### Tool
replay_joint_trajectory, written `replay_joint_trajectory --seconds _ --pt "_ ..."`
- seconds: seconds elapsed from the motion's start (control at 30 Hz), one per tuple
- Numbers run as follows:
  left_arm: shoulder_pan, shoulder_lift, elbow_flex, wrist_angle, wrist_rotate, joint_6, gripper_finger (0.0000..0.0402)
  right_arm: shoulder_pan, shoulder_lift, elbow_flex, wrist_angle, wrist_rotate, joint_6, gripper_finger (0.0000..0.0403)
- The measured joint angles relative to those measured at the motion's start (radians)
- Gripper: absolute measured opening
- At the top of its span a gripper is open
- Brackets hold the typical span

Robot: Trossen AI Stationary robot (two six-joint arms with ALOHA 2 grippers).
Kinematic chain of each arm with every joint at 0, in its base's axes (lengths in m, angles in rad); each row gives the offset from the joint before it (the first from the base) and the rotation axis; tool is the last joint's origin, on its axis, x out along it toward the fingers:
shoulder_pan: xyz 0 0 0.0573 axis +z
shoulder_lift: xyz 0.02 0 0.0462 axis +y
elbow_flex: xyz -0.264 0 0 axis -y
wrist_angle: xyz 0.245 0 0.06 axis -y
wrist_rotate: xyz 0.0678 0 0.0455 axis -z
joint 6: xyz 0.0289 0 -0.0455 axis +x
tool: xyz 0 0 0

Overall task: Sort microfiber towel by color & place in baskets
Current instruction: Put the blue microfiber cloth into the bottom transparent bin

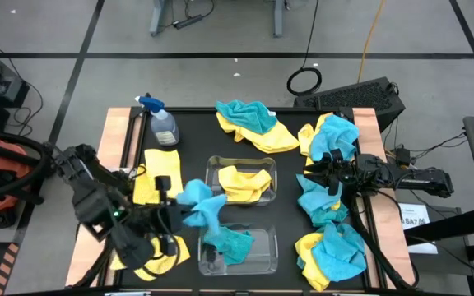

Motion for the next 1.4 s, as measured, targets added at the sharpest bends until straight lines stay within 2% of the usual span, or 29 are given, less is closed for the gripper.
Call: replay_joint_trajectory --seconds 0.23,0.5,0.83,1.1,1.4 --pt "0.083 0.016 0.000 0.217 0.152 0.217 0.0009 0.000 0.000 0.000 0.000 0.000 0.000 0.0215" --pt "0.158 0.106 -0.013 0.262 0.310 0.246 0.0009 0.000 0.000 0.000 0.000 0.000 0.000 0.0215" --pt "0.198 0.345 -0.014 0.412 0.506 0.266 0.0009 0.000 0.000 0.000 0.000 0.000 0.000 0.0215" --pt "0.199 0.525 -0.016 0.420 0.595 0.202 0.0008 0.000 0.000 0.000 0.000 0.000 0.000 0.0215" --pt "0.201 0.583 -0.016 0.432 0.614 0.174 0.0008 0.000 0.000 0.000 0.000 0.000 0.000 0.0215"
